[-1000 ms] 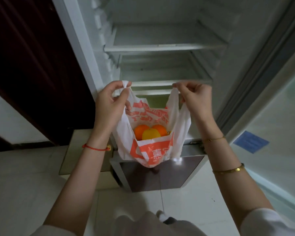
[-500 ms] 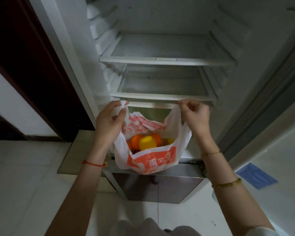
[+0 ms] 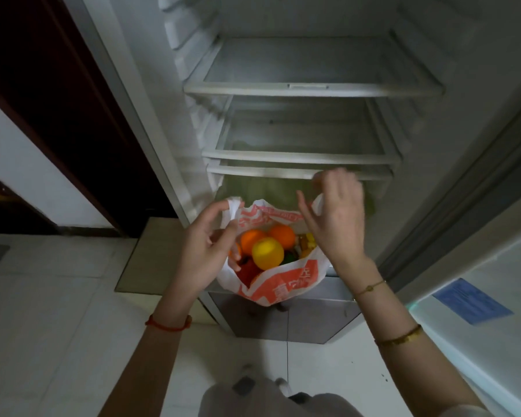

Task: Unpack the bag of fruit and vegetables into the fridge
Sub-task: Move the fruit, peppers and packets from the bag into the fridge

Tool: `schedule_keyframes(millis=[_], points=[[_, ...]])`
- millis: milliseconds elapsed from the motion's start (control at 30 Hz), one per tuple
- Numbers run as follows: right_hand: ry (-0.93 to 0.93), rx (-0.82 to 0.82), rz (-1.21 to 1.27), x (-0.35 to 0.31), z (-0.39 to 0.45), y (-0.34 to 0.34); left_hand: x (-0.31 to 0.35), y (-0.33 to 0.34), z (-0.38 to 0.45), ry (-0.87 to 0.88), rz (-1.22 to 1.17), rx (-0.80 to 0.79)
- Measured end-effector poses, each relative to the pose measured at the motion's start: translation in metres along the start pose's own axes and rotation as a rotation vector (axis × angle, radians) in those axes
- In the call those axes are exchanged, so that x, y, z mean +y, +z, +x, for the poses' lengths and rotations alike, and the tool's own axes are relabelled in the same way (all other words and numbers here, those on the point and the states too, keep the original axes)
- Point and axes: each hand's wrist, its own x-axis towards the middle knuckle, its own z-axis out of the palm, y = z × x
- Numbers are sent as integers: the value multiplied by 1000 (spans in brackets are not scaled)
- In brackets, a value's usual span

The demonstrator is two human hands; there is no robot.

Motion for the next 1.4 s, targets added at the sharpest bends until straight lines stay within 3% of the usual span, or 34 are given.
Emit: schedule_keyframes(millis=[67, 133, 200, 333, 467, 767, 900, 1067, 1200, 1400], points=[[-136, -208, 152, -8, -8, 9, -4, 0, -5, -11, -42, -31], [-65, -527, 196, -13, -16, 25, -8, -1, -7, -11, -61, -48], [0, -739, 133, -13, -28, 46, -13, -1, -7, -5, -76, -46], [182, -1035, 112, -9, -54, 83, -20, -4, -6, -3, -96, -41], [332, -1180, -10, -10, -73, 105, -24, -9, -8, -12, -126, -64], [444, -1120, 58, -17, -80, 111, -24, -12, -8, -9, -146, -44], [534, -1087, 201, -9, -74, 110, -21, -10, -5, -22, -139, -21], [495, -1022, 427, -3, -45, 86, -21, -10, 2, -20, -100, -5], [427, -890, 648, -8, -8, 49, -17, -9, 11, -12, -47, 44], [374, -598, 753, -25, 58, 3, -10, -10, 30, -14, -11, 54]])
